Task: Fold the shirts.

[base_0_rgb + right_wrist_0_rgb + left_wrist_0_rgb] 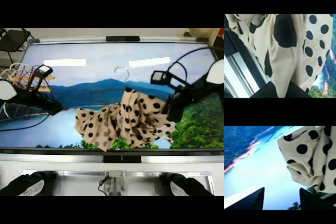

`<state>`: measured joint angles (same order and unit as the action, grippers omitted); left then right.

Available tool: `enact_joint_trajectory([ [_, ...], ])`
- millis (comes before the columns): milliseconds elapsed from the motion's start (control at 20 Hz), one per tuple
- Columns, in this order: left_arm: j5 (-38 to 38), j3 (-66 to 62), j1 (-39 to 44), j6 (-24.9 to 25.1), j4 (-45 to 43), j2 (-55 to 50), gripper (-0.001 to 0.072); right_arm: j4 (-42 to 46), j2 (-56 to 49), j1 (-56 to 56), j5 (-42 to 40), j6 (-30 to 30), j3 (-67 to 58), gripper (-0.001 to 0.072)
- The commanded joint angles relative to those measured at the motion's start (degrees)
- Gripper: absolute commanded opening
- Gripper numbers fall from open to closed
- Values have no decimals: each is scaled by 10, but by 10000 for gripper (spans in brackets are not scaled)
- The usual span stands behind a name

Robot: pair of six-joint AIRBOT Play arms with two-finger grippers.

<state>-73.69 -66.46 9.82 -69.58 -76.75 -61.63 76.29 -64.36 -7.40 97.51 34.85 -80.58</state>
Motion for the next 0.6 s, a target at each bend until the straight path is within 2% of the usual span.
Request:
enact_joint_trajectory([
  [0,70,52,6,-56,181,-17,508,13,14,0,2,96,0,52],
  [100,156,81,67,-55,235,-52,526,11,14,0,2,105,0,53],
  [300,303,71,180,-55,284,-149,527,7,14,-1,3,111,0,53],
  [400,335,48,207,-55,299,-197,526,7,14,-1,3,114,0,53],
  [550,337,-2,220,-55,316,-264,526,7,14,-1,3,115,0,53],
])
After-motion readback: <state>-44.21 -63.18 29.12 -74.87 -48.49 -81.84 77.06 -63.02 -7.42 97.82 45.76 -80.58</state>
